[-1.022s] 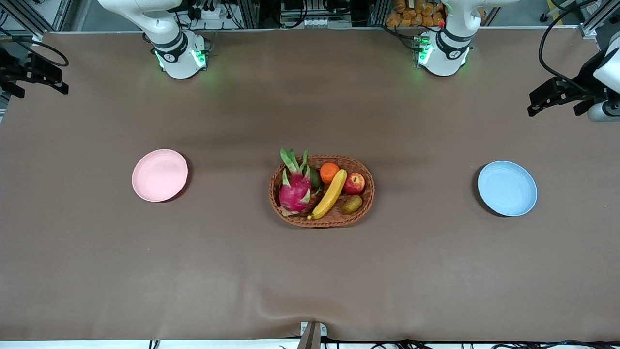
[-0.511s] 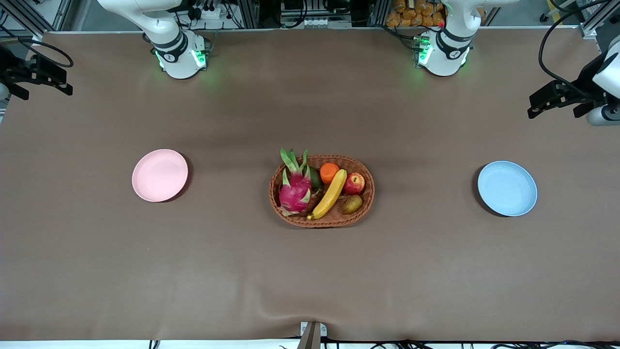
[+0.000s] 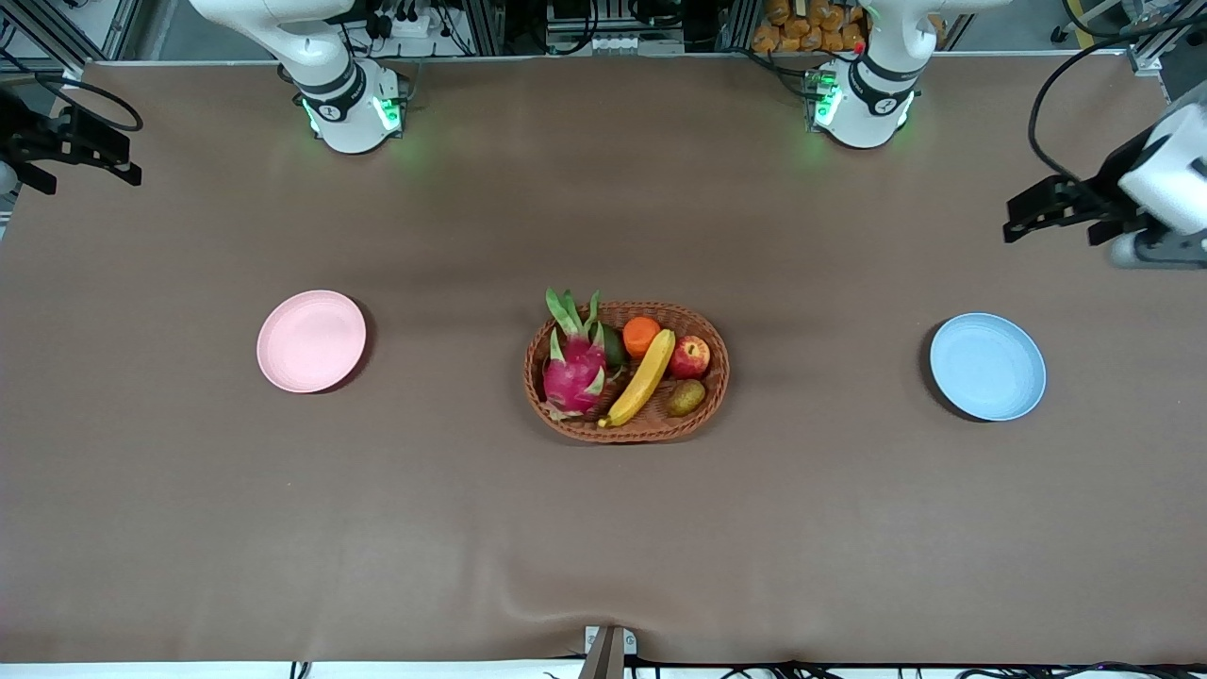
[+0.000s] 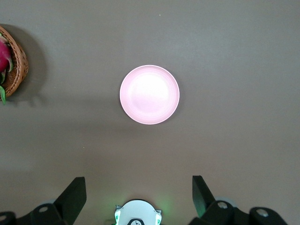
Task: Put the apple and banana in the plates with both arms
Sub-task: 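Move the left gripper from rest toward the fruit basket, then lower the left gripper onto the red apple and close it, then carry the apple to the blue plate while the right gripper reaches the basket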
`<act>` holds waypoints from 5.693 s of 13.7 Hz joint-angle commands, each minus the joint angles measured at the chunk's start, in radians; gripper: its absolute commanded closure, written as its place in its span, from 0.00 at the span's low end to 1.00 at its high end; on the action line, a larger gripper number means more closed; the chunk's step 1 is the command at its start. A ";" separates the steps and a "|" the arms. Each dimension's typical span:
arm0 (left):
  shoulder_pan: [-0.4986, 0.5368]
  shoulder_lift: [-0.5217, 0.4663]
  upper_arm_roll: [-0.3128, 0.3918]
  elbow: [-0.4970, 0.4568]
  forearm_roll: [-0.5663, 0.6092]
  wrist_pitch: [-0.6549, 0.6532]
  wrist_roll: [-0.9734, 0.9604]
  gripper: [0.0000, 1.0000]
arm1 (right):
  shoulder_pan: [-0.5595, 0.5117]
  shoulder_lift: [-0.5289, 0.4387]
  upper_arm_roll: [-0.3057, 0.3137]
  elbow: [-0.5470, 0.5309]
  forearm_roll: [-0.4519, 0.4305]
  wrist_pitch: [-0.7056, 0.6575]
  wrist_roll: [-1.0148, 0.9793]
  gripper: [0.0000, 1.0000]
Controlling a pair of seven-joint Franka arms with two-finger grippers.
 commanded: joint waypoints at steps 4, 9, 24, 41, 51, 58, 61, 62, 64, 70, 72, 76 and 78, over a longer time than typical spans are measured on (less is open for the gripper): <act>-0.062 0.039 -0.041 -0.031 -0.017 0.061 0.063 0.00 | 0.018 -0.011 -0.008 0.004 0.018 0.005 0.015 0.00; -0.062 0.045 -0.101 -0.147 -0.037 0.206 0.340 0.00 | 0.022 -0.009 -0.008 0.006 0.020 0.021 0.015 0.00; -0.105 0.158 -0.236 -0.368 -0.024 0.608 0.730 0.00 | 0.030 -0.005 -0.008 0.009 0.020 0.028 0.015 0.00; -0.258 0.428 -0.248 -0.457 -0.026 1.153 0.497 0.00 | 0.036 0.001 -0.008 0.018 0.020 0.038 0.015 0.00; -0.272 0.484 -0.245 -0.457 -0.003 1.233 0.488 0.00 | 0.038 0.001 -0.008 0.020 0.021 0.038 0.015 0.00; -0.280 0.507 -0.242 -0.460 0.000 1.248 0.492 0.13 | 0.044 0.001 -0.008 0.021 0.021 0.039 0.015 0.00; -0.277 0.495 -0.242 -0.460 0.000 1.241 0.497 0.61 | 0.042 0.001 -0.008 0.027 0.021 0.039 0.015 0.00; -0.266 0.484 -0.244 -0.462 0.000 1.233 0.497 0.62 | 0.042 0.001 -0.008 0.030 0.021 0.039 0.015 0.00; -0.265 0.450 -0.245 -0.464 0.005 1.198 0.492 0.62 | 0.044 0.001 -0.008 0.044 0.021 0.039 0.017 0.00; -0.252 0.307 -0.247 -0.450 0.005 0.942 0.486 0.62 | 0.053 0.001 -0.008 0.090 0.113 0.036 0.017 0.00; -0.219 0.269 -0.248 -0.447 0.005 0.877 0.498 0.61 | 0.088 0.021 -0.007 0.122 0.153 0.039 0.046 0.00; -0.125 0.197 -0.250 -0.445 -0.001 0.759 0.503 0.62 | 0.209 0.078 -0.008 0.172 0.148 0.073 0.252 0.00; -0.056 0.159 -0.250 -0.445 -0.004 0.701 0.506 0.62 | 0.272 0.107 -0.008 0.181 0.148 0.135 0.366 0.00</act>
